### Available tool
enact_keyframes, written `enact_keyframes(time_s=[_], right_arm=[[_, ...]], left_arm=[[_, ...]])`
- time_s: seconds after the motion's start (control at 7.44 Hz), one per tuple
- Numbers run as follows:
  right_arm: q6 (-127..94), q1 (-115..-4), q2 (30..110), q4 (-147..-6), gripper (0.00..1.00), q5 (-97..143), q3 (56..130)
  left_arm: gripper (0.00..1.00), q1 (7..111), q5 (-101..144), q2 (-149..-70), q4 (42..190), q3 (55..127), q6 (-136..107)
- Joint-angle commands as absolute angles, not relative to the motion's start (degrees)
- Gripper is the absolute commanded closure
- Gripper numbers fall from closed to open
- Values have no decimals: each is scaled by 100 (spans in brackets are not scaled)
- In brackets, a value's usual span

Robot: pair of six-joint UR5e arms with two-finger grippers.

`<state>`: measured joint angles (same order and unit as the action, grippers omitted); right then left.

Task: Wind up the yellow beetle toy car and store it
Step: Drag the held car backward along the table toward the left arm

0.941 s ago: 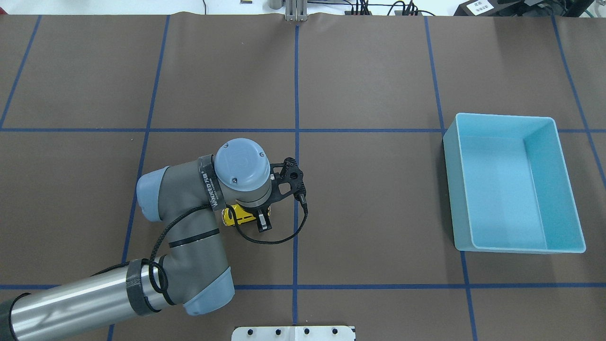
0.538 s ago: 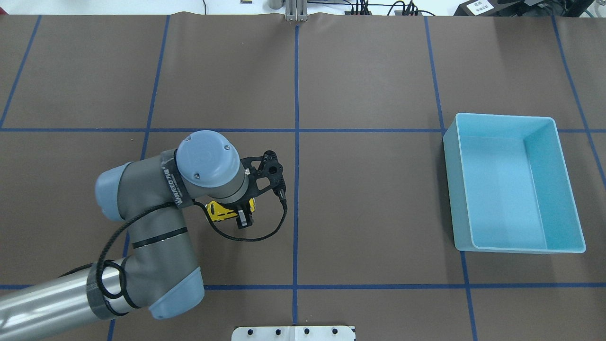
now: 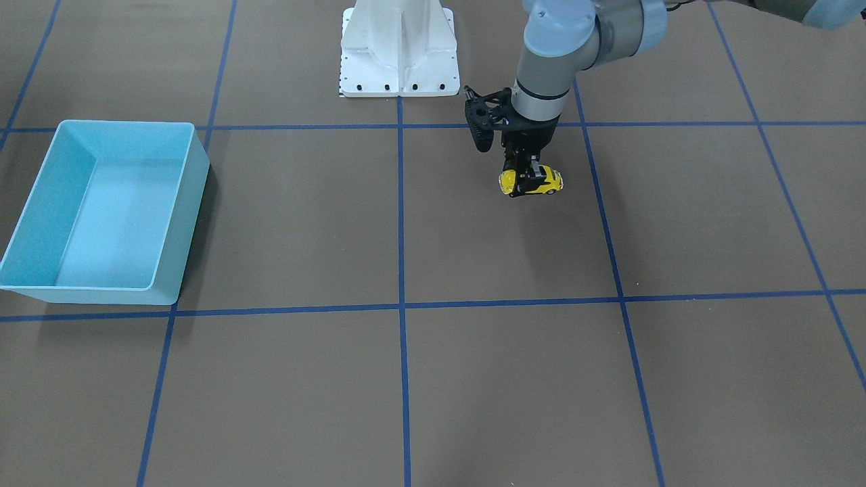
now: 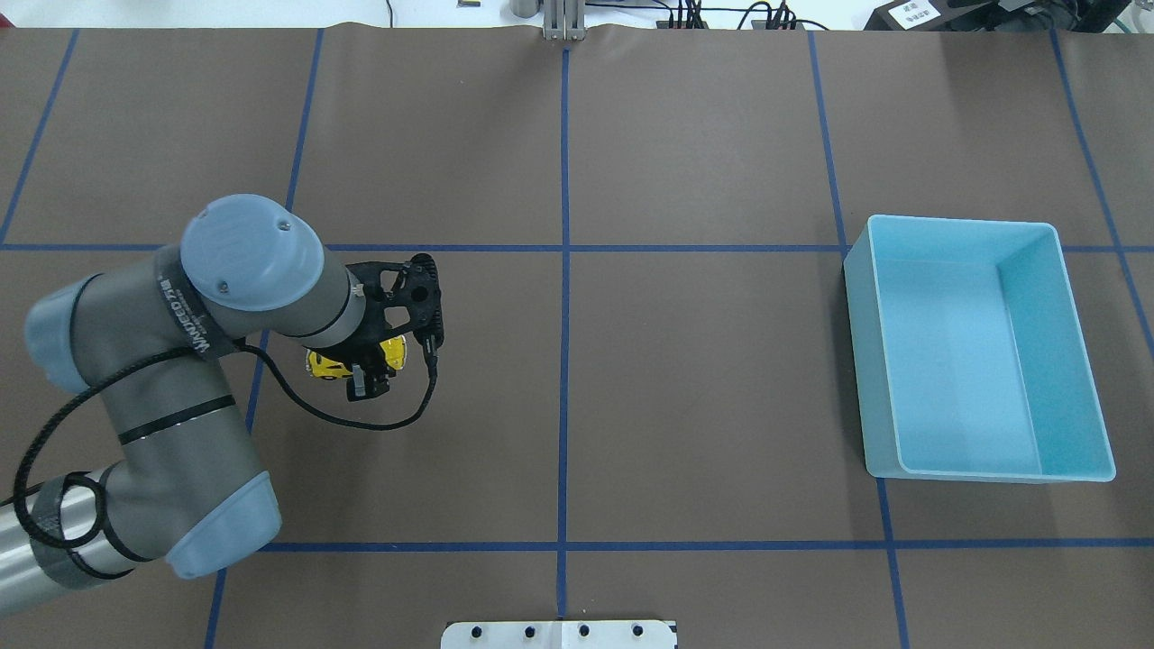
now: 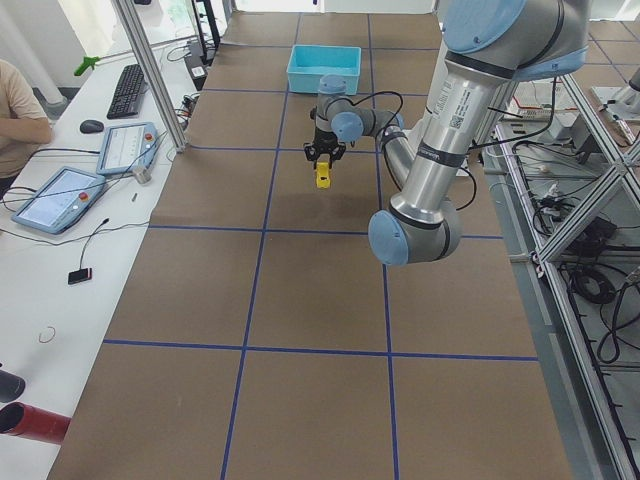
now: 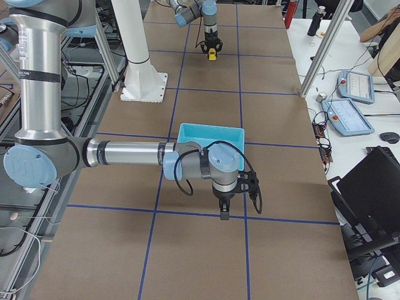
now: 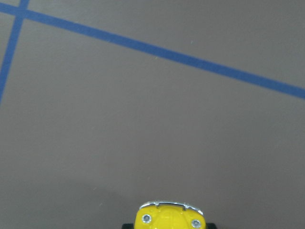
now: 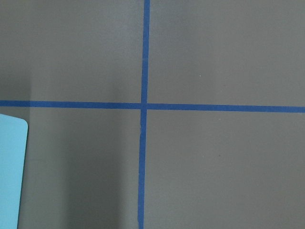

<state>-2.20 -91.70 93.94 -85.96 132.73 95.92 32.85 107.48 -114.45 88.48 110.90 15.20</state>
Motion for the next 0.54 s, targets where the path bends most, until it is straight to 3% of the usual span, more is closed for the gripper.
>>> enact_keyframes(time_s=[0.0, 0.4], right_arm=[[-220, -9202, 9396, -8596, 0, 13280, 9589], [-220, -9211, 9422, -8596, 0, 13280, 9598]], left_arm=[[98, 3401, 10933, -10935, 9112, 11294, 1810], [98, 3401, 10995, -10100, 10631, 11119, 1802]])
